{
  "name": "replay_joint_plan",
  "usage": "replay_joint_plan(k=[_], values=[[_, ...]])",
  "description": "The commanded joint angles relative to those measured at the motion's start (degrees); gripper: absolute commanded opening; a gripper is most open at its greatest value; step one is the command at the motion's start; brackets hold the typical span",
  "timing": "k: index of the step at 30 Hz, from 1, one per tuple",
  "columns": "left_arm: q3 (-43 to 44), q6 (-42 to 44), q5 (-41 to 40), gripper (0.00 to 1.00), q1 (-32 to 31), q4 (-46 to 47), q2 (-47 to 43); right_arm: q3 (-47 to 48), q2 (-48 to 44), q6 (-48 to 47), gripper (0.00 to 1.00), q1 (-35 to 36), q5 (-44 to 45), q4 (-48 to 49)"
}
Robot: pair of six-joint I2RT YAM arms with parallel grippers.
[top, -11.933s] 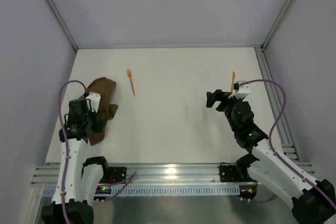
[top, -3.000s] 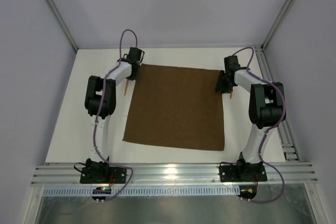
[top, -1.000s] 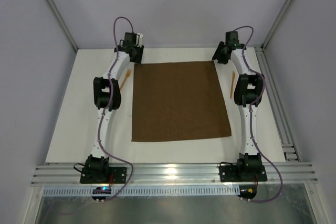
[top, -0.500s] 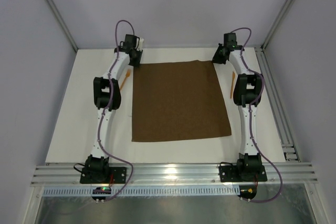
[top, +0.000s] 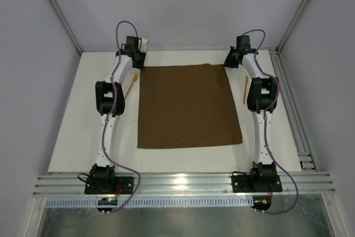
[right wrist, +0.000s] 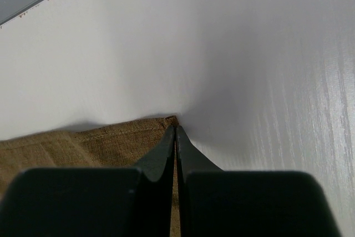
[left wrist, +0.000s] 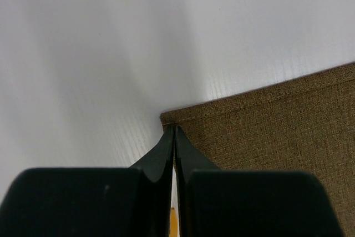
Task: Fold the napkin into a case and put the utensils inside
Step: Pick up the flattened napkin from the center of the board.
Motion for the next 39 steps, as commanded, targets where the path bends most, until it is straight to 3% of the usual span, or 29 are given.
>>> replay_joint_plan(k=[1,2,4,10,13,15,19,23,27,29,35,39], values=[[-2.2,-0.4,1.4,0.0,0.6,1.8,-0.8,-1.3,-4.2,-2.2,0.03,0.5,-1.1,-1.7],[-2.1,-0.4,1.4,0.0,0.6,1.8,-1.0,-1.4,-4.3,-2.3,0.03,0.5,-1.1,-1.7],[-1.9,-0.5,0.3,0.16,0.6,2.4,-2.3,-1.7,-4.9,-2.6,0.03,0.4,-1.2,-1.7],[-0.9,-3.0,-1.0,0.28,0.9,3.1,-2.9,-4.9,-7.3,-4.3,0.03,0.5,-2.5,-2.7],[-1.1,-3.1,-6.3,0.27,0.4,-0.3,-2.0,-11.7,-11.8,-5.7,0.03,0.6,-2.7,-0.5],[-1.4,-3.2,-5.7,0.27,-0.4,-1.7,-1.8,-15.1,-14.3,-6.6,0.03,0.6,-2.3,0.3],[-4.2,1.8,-8.2,0.25,-4.1,-6.2,-3.0,-15.4,-14.8,-8.0,0.03,0.6,-1.9,-0.4],[-12.7,0.9,-7.9,0.18,-4.5,-5.2,-6.5,-17.5,-16.5,-8.9,0.03,0.5,-1.5,-0.8],[-17.3,1.0,-7.4,0.17,-4.1,-2.5,-11.5,-19.0,-18.2,-10.4,0.03,0.6,-1.8,0.3],[-15.8,0.7,-6.9,0.2,-3.9,-2.1,-13.3,-18.8,-18.7,-10.7,0.03,0.6,-2.5,1.0],[-7.7,-2.0,-7.6,0.43,-1.3,-2.5,-11.1,-19.4,-20.8,-12.8,0.03,1.0,-3.5,1.7],[0.1,-1.6,-7.8,0.46,-1.2,-5.1,-5.1,-20.6,-22.3,-13.6,0.03,1.6,-3.7,2.7]])
